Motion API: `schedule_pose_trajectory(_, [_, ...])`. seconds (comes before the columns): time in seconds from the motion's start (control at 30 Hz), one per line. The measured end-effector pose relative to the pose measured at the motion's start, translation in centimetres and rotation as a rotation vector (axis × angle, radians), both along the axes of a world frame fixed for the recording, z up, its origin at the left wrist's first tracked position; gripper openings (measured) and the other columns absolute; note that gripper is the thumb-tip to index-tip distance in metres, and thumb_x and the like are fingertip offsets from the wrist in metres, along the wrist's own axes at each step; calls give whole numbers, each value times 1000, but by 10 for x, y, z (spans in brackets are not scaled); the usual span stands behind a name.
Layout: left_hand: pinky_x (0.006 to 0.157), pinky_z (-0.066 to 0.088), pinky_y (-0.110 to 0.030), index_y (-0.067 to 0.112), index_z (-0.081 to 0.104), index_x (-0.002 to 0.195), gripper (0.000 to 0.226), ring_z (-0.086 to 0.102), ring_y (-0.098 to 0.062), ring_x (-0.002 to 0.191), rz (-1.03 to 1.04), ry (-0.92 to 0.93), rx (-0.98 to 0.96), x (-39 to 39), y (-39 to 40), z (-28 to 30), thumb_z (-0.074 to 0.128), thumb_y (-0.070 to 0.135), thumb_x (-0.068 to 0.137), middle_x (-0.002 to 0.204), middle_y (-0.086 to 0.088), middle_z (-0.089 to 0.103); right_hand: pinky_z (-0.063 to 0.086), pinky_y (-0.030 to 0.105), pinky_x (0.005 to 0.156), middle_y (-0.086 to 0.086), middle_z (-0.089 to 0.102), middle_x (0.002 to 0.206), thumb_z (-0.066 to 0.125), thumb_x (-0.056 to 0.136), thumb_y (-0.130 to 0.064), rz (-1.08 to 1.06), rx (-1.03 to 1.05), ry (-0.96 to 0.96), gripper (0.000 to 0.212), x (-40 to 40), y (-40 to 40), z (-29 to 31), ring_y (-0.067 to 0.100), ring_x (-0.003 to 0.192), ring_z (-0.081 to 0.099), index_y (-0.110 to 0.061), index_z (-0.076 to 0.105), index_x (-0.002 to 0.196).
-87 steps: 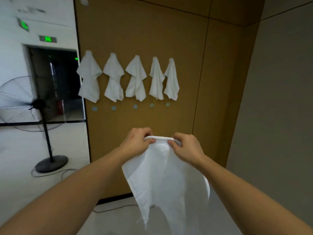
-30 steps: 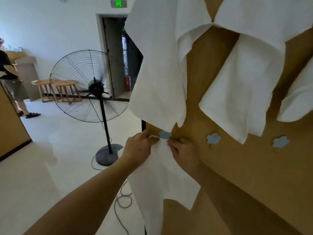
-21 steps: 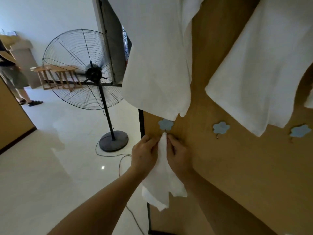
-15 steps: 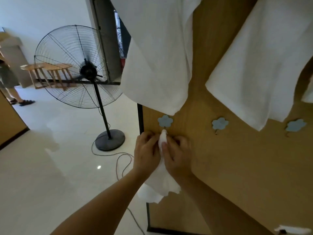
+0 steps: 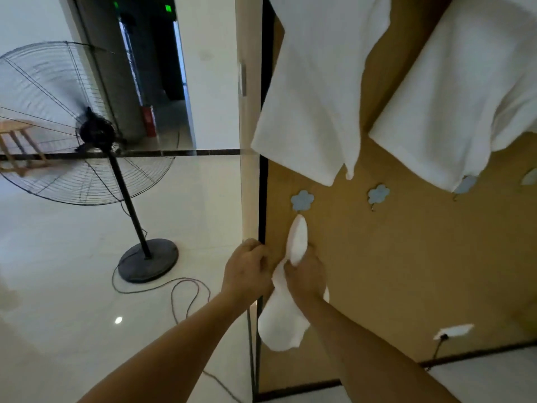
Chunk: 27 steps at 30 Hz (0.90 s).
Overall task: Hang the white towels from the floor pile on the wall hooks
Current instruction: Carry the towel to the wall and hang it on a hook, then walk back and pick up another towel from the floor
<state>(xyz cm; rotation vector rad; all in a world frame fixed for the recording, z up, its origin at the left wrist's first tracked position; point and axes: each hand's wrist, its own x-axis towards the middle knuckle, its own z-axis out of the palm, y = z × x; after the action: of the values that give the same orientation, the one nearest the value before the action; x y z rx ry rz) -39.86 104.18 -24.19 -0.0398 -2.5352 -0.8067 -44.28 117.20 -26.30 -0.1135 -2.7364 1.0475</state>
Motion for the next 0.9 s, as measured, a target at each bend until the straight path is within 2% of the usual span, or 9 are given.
schedule_pose_trajectory(0.07, [74,52,-26,16,69,95,44,56,-14,85,-38,-2,-21,3,-8,5,35,40,80,98,4,61,33,37,111,11,50,140,60,92,-40,-55,29,-61,60,8,-4,-7,26,128,48,-11,38,140])
schedule_pose_trajectory(0.17, [76,53,-32,13,68,95,21,56,-19,90,-98,42,-66,6,-18,6,53,21,83,101,1,61,42,43,103,11,53,134,72,81,-44,-86,-72,-175,71,14,-8,1,30,121,53,-13,37,134])
schedule_pose_trajectory(0.23, [76,53,-36,12,69,94,13,56,-23,91,-149,75,-91,10,-19,10,60,13,84,101,-3,63,45,46,99,10,53,131,79,70,-51,-89,-108,-227,85,24,-5,9,31,119,53,-12,37,133])
schedule_pose_trajectory(0.37, [90,49,-44,9,73,102,21,56,-35,105,-225,114,-145,24,-4,26,66,10,82,110,-12,67,39,50,106,10,41,144,79,65,-61,-110,-44,-245,111,61,14,18,33,132,41,-17,21,149])
schedule_pose_trajectory(0.47, [99,43,-43,14,71,111,26,52,-29,116,-277,125,-163,34,21,45,64,15,85,119,-6,64,42,48,104,7,44,144,75,67,-63,-129,-14,-199,106,91,43,31,31,132,42,-24,24,151])
schedule_pose_trajectory(0.63, [101,42,-38,20,65,120,31,49,-24,118,-457,119,-222,65,102,70,57,24,89,126,-3,59,43,46,102,5,48,143,66,76,-60,-225,181,-72,85,161,124,57,30,128,45,-26,35,147])
schedule_pose_trajectory(0.8, [93,44,-32,21,62,124,34,50,-21,114,-660,118,-238,141,223,75,56,25,90,126,-2,57,43,46,100,2,47,144,64,80,-58,-424,265,-56,78,273,232,68,29,127,43,-30,34,147])
schedule_pose_trajectory(0.9, [82,48,-35,15,63,116,29,53,-23,102,-847,98,-220,212,302,73,51,22,91,115,-5,58,41,45,100,3,47,142,64,81,-54,-559,274,-86,74,363,304,67,30,127,41,-30,36,145])
